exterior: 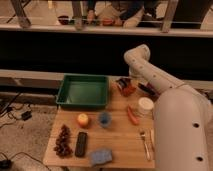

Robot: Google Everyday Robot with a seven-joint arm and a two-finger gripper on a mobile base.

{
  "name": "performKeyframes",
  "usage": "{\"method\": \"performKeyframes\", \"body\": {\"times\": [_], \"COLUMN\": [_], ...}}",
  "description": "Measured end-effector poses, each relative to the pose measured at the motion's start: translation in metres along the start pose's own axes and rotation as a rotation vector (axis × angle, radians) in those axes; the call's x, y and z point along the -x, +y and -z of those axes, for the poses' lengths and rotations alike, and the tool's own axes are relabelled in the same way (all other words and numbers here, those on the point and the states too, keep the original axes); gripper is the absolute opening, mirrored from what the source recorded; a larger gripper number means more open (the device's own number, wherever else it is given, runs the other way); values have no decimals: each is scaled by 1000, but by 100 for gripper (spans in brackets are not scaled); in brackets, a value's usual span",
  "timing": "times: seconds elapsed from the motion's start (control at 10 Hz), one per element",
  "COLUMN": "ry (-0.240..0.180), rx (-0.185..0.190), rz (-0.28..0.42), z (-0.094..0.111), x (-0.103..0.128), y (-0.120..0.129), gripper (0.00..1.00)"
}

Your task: Wipe red bowl with brush

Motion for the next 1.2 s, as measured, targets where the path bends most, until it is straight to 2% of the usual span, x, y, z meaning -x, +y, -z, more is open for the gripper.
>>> {"method": "performKeyframes", "body": {"times": [0.3,0.7,1.0,1.2], "ry": [15,53,78,80], "rx": [13,-1,-4,-11], "rz": [-13,-71,-98,-98], "z": [-7,-10,-14,-19], "x": [-21,-46,-50,-35], "y": [6,-18,-33,-45], "gripper": [0,0,0,0]}}
